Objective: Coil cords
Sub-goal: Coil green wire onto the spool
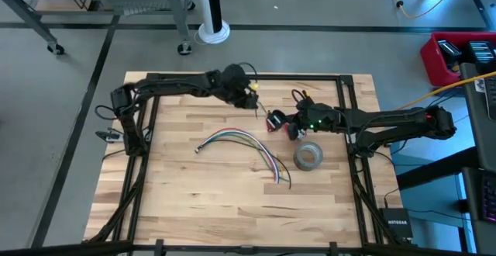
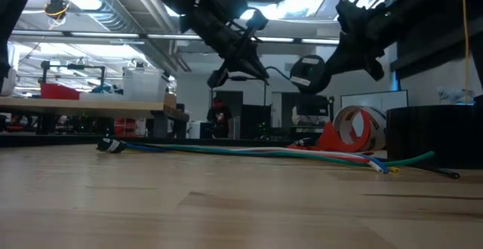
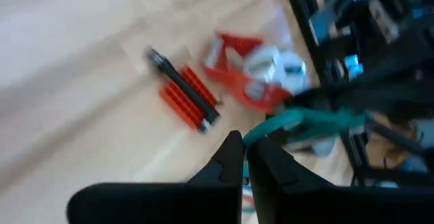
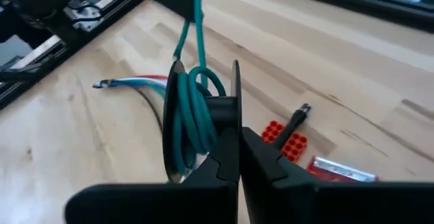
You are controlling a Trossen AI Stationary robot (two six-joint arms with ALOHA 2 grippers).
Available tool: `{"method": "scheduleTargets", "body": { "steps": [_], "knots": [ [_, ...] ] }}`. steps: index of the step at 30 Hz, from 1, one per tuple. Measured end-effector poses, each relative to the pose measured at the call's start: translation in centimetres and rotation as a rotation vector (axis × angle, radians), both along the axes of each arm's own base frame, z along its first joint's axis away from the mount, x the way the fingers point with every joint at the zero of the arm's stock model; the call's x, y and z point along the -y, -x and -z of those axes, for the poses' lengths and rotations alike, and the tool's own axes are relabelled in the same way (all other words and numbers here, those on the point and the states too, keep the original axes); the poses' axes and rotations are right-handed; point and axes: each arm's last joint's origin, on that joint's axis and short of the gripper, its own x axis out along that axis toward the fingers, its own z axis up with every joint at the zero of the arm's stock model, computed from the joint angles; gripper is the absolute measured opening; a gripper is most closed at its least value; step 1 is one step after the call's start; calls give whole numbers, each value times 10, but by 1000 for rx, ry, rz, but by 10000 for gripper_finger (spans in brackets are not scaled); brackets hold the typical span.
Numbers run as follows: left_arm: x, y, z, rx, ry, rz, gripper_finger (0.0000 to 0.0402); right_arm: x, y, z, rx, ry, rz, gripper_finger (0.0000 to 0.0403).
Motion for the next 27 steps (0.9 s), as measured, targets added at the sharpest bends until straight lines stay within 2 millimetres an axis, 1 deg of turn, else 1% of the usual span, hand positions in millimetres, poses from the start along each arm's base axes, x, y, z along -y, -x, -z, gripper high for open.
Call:
{"method": "scheduleTargets", "body": {
  "steps": [4, 9, 13, 16, 21, 27],
  "knots": [
    [-9, 5, -3, 11, 9, -31, 0, 2, 0, 4, -35, 30, 47, 2],
    [-11, 1, -11, 93, 21, -45, 0, 3, -7, 14, -79, 42, 68, 1],
    [-4, -6, -16, 153, 28, -33, 0, 4, -14, 22, -96, 40, 70, 1],
    [6, -10, -17, 161, 41, -17, 0, 5, -17, 24, -89, 39, 67, 1],
    [24, -17, -18, 172, 38, 20, 0, 5, -20, 20, -40, 46, 77, 1],
    [36, -23, -22, 213, 33, 21, 0, 6, -23, 16, 11, 48, 82, 1]
  ]
}}
